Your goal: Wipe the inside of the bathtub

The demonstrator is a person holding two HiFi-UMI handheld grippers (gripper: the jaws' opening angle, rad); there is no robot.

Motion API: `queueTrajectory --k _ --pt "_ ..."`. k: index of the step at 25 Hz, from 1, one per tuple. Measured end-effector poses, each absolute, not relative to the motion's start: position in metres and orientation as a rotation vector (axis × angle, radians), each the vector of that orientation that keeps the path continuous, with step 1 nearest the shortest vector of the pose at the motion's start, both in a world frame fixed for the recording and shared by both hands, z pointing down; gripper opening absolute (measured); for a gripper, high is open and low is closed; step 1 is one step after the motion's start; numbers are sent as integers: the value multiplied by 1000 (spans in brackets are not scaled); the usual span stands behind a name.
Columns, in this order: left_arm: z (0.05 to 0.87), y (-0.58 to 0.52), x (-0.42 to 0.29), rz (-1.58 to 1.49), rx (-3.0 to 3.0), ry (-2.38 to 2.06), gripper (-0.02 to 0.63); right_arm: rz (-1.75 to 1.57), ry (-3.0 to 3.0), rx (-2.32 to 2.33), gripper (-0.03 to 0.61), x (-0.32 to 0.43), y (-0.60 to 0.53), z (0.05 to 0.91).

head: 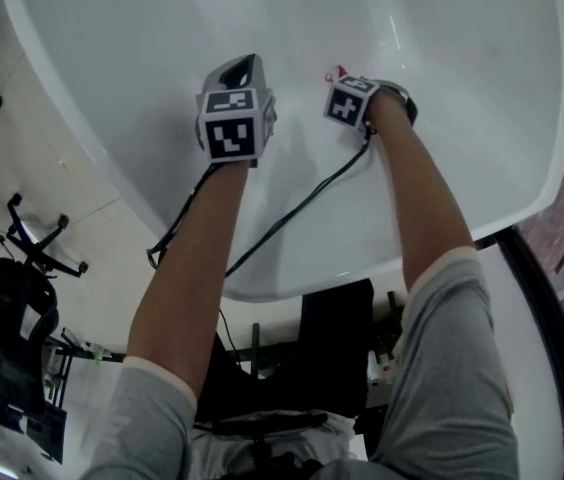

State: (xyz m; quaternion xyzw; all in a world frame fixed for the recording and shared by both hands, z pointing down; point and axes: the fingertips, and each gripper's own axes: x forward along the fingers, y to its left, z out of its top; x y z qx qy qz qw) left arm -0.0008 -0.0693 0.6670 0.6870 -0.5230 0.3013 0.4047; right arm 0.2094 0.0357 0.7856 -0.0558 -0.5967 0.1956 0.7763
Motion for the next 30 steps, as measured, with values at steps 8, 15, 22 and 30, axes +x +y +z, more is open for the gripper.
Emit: queueTrajectory --k 8,15,22,30 --pt "641 -59 6 752 1745 -1299 5 475 -1333 -139 86 189 66 746" --pt "609 -58 8 735 1778 -1288 5 650 -1449 -192 86 129 121 709" --pt "586 -51 12 727 1829 -1264 5 558 -1283 6 86 219 75 702" --pt "565 -34 18 710 1867 -1226 5 729 -1332 -22 86 179 124 658"
